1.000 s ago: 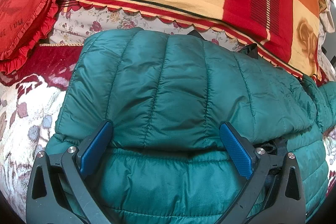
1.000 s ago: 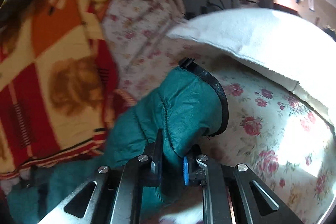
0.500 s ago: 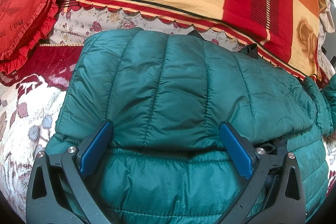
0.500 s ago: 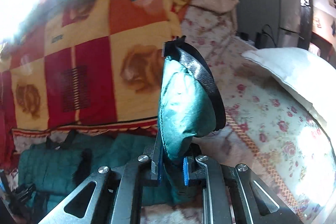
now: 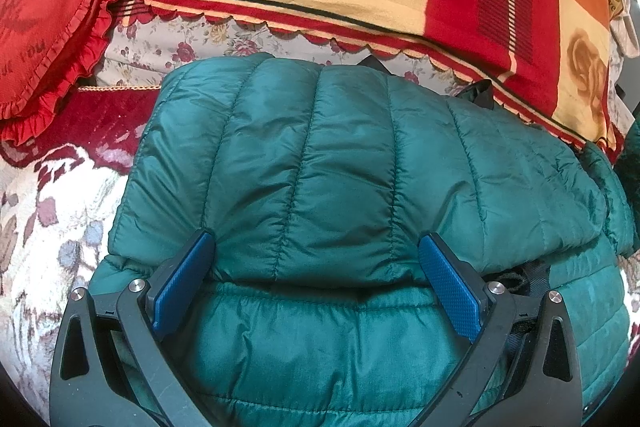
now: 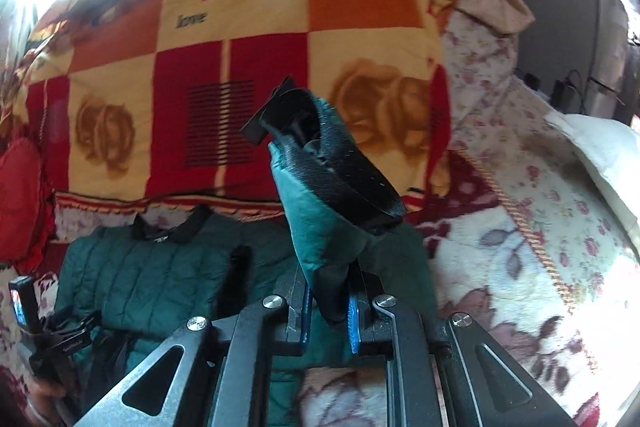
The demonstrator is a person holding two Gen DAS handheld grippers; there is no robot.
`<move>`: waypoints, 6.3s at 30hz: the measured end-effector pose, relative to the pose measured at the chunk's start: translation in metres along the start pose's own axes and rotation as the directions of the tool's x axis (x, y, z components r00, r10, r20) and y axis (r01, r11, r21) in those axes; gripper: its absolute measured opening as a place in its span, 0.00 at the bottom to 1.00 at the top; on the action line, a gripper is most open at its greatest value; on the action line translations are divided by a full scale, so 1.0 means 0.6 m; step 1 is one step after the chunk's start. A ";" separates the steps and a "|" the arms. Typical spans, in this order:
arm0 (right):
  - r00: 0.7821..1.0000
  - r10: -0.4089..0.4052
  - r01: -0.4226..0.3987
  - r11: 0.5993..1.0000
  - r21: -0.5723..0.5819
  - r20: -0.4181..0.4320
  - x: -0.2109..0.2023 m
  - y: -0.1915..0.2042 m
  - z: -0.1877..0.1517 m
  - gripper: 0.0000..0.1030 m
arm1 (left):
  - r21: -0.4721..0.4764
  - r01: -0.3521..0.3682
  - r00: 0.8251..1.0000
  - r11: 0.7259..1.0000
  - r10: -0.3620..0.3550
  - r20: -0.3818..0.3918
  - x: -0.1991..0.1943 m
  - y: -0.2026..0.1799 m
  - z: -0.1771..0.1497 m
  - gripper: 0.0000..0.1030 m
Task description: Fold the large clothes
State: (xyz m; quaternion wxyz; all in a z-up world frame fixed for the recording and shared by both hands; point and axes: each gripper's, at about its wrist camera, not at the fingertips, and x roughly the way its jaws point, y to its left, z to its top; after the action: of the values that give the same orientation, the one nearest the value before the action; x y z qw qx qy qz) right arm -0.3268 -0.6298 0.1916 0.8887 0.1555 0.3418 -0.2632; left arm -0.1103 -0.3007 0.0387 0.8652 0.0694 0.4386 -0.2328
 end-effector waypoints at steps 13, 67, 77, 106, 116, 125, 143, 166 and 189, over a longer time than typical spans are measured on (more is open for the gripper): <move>0.994 0.089 -0.094 0.992 -0.083 -0.062 0.030 0.116 -0.006 0.12 | -0.052 0.009 0.999 0.999 -0.006 0.046 -0.096 0.057 0.011 0.99; 0.685 0.620 -0.601 0.778 0.184 -0.382 0.156 0.464 -0.076 0.69 | -0.317 0.079 0.994 0.945 -0.053 0.092 -0.142 0.236 0.019 0.99; 0.801 0.538 -0.532 0.841 0.099 -0.263 0.056 0.313 -0.029 0.69 | -0.321 0.138 0.990 0.937 -0.131 0.041 -0.116 0.161 0.046 0.99; 0.950 0.151 -0.185 0.977 -0.105 -0.273 0.202 0.237 -0.112 0.67 | -0.191 -0.006 1.000 0.981 0.011 0.027 -0.054 0.140 0.036 0.12; 0.971 0.162 -0.180 0.980 -0.089 -0.175 0.122 0.187 -0.080 0.67 | -0.264 0.006 0.991 0.965 0.030 0.131 -0.139 0.147 0.058 0.55; 0.986 0.075 -0.089 0.992 -0.094 -0.147 0.156 0.182 -0.051 0.67 | -0.172 -0.004 0.986 0.985 0.032 0.161 -0.112 0.082 0.094 0.66; 0.986 0.004 -0.025 0.991 -0.129 -0.166 0.263 0.175 -0.080 0.67 | -0.099 -0.064 0.998 0.993 0.063 -0.009 0.021 0.085 0.060 0.77; 0.988 0.026 -0.067 0.958 -0.277 -0.152 0.202 0.276 -0.135 0.68 | -0.147 0.006 1.000 0.989 -0.005 0.005 0.030 0.100 0.054 0.81; 0.982 -0.023 -0.007 0.988 -0.156 -0.188 0.204 0.145 -0.138 0.67 | -0.136 0.025 1.000 0.990 -0.023 0.012 0.033 0.095 0.053 0.88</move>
State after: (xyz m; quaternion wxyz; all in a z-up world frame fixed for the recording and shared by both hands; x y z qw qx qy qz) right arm -0.2436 -0.5655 0.0563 0.8605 0.1083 0.4449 -0.2234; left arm -0.0507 -0.2673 0.0376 0.8673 0.0036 0.4498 -0.2130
